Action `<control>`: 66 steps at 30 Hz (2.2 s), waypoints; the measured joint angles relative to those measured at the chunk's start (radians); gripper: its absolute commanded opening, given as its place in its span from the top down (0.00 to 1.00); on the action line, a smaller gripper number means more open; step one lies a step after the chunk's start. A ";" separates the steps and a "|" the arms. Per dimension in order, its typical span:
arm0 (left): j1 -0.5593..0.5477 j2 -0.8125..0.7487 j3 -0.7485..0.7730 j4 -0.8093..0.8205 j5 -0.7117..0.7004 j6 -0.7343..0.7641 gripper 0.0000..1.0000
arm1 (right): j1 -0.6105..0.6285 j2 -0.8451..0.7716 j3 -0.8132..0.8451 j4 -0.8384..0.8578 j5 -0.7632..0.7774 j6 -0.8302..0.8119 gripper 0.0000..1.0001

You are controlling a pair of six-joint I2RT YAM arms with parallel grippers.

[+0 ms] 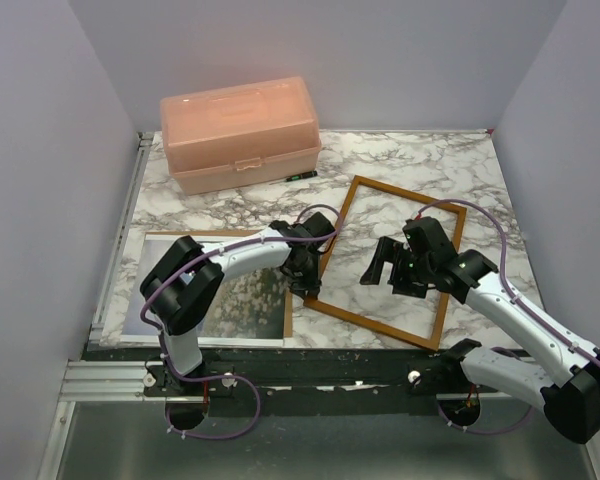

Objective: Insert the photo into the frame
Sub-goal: Adjust the photo frame at the center of the board.

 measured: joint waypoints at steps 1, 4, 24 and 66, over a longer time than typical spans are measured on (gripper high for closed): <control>-0.005 0.000 -0.002 0.004 0.003 -0.019 1.00 | 0.000 0.000 0.000 -0.002 0.000 0.000 0.02; -0.018 0.000 -0.003 0.007 0.008 -0.054 0.99 | 0.000 0.002 0.000 -0.003 0.000 0.000 0.02; -0.059 -0.175 -0.082 0.125 0.085 -0.096 0.11 | 0.000 0.179 0.000 0.049 -0.027 -0.030 0.03; 0.356 -1.028 -0.346 0.081 0.186 0.113 0.11 | 0.331 0.827 0.391 0.161 0.280 -0.080 0.59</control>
